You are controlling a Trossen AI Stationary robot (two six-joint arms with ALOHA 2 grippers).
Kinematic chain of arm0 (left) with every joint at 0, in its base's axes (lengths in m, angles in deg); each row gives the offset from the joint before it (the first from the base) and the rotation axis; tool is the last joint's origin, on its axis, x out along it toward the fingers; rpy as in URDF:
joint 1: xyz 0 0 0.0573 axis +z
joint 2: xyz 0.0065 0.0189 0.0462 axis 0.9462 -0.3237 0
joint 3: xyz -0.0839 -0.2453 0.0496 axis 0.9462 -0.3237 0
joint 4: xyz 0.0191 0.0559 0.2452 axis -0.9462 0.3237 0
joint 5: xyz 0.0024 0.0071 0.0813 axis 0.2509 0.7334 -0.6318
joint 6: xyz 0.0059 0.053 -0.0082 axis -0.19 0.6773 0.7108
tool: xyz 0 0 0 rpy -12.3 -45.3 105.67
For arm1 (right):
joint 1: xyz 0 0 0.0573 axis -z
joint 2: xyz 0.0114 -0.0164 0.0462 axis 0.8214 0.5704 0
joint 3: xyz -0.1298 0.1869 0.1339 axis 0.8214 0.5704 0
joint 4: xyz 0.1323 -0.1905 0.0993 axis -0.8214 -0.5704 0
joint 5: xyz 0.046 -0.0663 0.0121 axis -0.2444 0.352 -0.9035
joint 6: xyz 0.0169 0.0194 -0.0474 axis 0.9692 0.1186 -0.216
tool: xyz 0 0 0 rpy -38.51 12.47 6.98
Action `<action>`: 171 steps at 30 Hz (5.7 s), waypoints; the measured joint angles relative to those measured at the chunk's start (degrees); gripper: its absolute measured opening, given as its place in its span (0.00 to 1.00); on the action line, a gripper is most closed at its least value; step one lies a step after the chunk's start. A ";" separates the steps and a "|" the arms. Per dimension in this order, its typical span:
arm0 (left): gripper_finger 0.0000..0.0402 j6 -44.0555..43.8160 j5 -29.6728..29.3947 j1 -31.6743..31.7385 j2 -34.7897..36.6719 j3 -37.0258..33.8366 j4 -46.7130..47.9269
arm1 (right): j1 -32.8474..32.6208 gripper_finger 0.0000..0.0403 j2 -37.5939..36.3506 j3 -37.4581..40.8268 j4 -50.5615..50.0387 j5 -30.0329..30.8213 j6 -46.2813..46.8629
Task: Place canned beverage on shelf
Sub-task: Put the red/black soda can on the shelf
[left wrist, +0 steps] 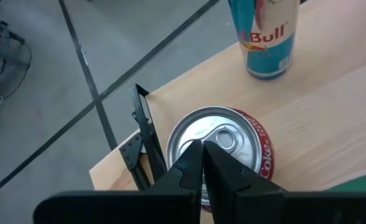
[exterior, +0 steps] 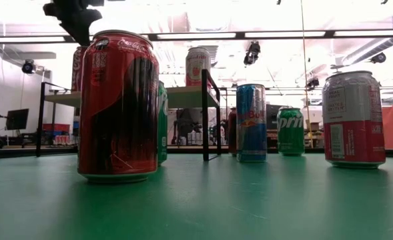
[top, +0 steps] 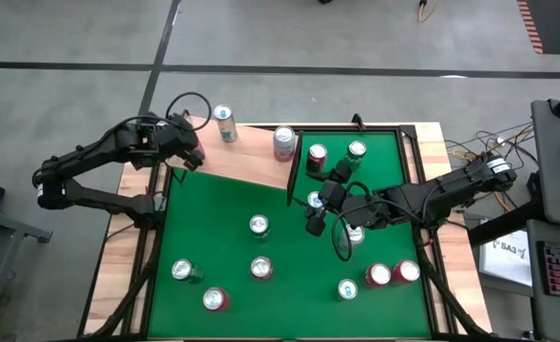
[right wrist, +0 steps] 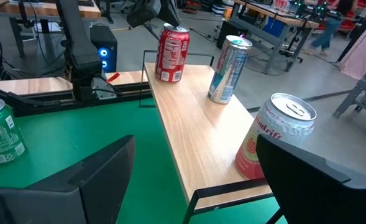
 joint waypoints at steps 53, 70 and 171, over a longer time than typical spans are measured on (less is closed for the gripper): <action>0.00 17.64 16.32 -1.29 0.17 -2.14 -16.74 | 1.46 0.81 0.01 0.66 -1.04 0.05 -0.01; 0.00 11.41 5.89 -1.22 0.33 -5.16 -15.27 | 1.51 0.81 0.02 0.66 -1.06 0.04 -0.13; 0.00 -5.34 8.87 -0.39 7.61 -1.53 0.94 | 1.49 0.81 0.59 2.14 -2.44 -0.09 -1.57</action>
